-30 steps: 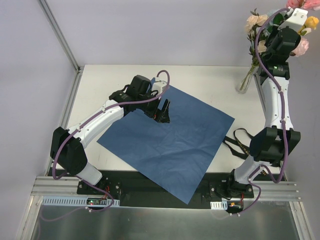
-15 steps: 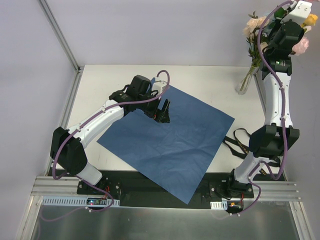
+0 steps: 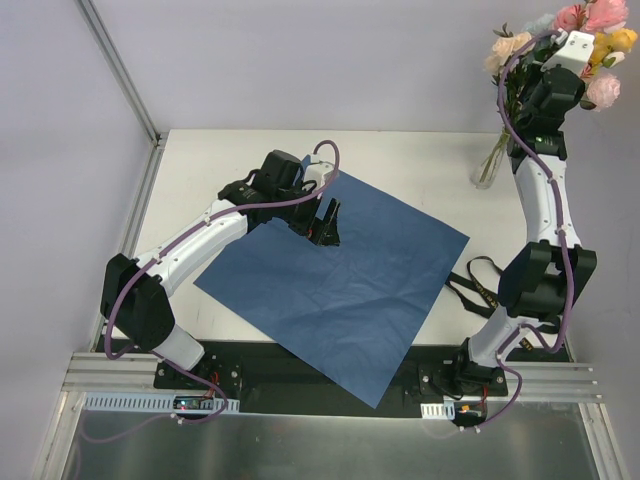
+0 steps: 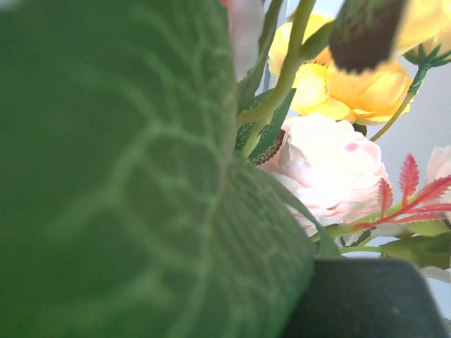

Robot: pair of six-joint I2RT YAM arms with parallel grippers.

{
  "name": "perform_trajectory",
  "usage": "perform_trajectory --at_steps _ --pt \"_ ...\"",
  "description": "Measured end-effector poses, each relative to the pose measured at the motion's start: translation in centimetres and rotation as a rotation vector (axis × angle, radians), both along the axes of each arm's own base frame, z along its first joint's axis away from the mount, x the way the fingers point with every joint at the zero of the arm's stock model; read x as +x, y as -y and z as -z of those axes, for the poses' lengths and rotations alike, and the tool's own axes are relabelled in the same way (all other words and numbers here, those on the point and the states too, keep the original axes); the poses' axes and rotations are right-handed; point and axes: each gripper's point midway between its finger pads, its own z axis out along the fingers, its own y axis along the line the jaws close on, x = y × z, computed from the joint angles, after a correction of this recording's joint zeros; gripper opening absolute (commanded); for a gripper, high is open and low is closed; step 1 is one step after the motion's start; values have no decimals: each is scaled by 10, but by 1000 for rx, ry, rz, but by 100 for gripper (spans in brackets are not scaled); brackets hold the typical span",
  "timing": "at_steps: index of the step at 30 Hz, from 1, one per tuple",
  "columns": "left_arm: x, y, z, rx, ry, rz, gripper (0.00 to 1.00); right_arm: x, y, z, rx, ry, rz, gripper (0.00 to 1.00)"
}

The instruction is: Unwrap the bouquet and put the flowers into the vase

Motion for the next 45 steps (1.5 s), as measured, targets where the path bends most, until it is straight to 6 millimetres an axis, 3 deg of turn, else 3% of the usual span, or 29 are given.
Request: perform_trajectory --at_steps 14,26,37,40,45 --pt "0 0 0 0 -1 0 90 -8 2 20 18 -2 23 1" --pt "-1 1 0 -2 -4 3 90 -11 4 20 10 -24 42 0" --pt "-3 2 -1 -13 -15 8 90 -7 -16 22 -78 -156 25 0" --pt "-3 2 -1 -13 -17 6 90 -7 -19 37 -79 -191 22 0" --pt "-3 2 -1 -13 -17 7 90 -5 -12 88 -47 -287 42 0"
